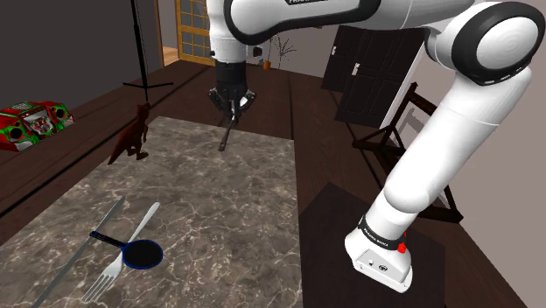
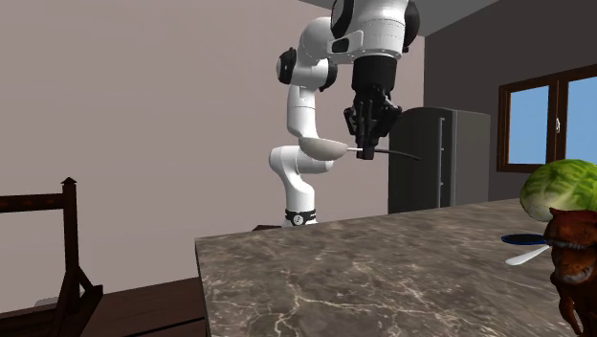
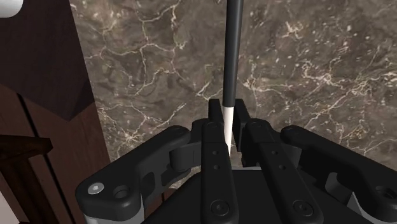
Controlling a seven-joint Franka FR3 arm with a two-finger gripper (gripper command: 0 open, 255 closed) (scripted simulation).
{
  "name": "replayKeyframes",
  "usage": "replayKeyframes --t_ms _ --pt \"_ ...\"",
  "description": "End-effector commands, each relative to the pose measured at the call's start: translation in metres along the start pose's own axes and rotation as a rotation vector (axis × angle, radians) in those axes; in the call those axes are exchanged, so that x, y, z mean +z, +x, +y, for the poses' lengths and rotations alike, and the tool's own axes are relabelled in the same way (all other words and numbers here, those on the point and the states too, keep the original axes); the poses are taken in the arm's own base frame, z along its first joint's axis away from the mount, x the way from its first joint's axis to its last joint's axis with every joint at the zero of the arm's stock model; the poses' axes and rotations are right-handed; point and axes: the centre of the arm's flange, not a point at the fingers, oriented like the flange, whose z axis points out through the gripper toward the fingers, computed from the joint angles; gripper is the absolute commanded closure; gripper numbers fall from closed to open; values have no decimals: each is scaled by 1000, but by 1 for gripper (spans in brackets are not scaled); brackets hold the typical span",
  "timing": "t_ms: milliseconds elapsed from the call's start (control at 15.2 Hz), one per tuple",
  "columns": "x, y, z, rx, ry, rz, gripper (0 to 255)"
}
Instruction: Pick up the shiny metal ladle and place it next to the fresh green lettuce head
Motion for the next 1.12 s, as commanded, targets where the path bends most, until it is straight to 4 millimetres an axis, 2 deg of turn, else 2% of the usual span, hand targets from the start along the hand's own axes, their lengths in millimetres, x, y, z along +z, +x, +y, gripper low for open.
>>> replayKeyframes --t_ms 0,792,1056 --pt "-12 1 2 0 0 0 255" --pt "-72 2 9 0 0 0 255" --pt "-71 -47 27 0 0 0 255"
